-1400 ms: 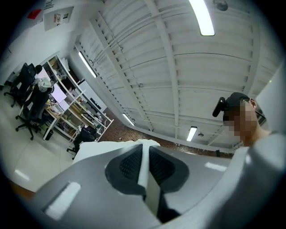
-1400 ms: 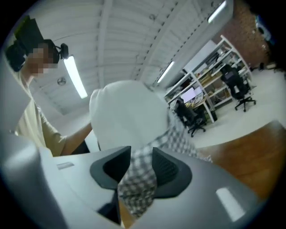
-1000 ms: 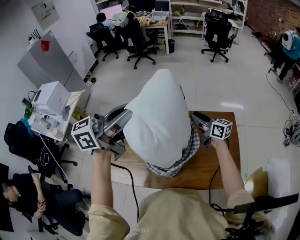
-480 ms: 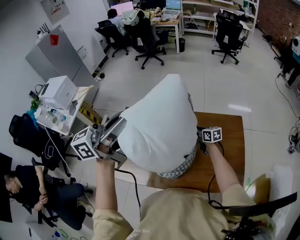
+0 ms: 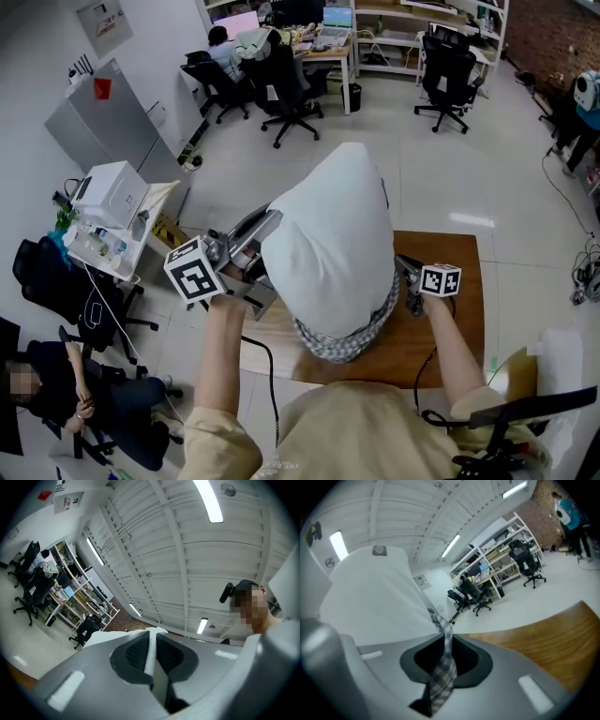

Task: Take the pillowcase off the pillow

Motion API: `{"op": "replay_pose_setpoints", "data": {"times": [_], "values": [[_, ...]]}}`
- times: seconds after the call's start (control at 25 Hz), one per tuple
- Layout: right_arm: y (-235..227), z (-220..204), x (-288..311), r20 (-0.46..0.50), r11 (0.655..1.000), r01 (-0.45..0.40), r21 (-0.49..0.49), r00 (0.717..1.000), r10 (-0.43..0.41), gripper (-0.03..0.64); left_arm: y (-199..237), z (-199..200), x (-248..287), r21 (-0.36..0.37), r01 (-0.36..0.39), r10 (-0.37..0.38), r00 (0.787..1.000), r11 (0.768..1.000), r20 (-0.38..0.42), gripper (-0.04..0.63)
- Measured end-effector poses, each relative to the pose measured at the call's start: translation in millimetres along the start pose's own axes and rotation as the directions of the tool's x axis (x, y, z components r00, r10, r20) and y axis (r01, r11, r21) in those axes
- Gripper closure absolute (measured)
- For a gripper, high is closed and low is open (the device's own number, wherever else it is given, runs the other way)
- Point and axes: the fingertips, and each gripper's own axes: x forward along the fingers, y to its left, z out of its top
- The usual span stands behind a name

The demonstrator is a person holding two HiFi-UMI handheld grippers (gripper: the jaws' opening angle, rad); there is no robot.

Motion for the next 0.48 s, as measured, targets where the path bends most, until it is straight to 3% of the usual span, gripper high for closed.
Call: {"op": "replay_pose_setpoints", "data": {"times": [0.16, 0.32, 0.48], "values": [[54, 26, -49, 0.077, 0.978, 0.033, -0.208, 0.997, -0.017, 0.544, 3, 0, 8, 0.007, -0.012, 0.013, 1.000, 1.000, -0.027, 0.581], [136, 26, -81, 0.103, 0.960, -0.090, -0.266, 0.987, 0.121, 0.499, 3, 7, 19, 0.021, 0.027, -0.026, 0.999, 0.999, -0.041, 0.581], [206, -12, -86, 0.007, 0.903, -0.179, -0.390, 0.980, 0.197, 0.286, 21, 16, 16, -0.017, 0.010, -0.010, 1.000, 1.000, -0.022, 0.580]]}}
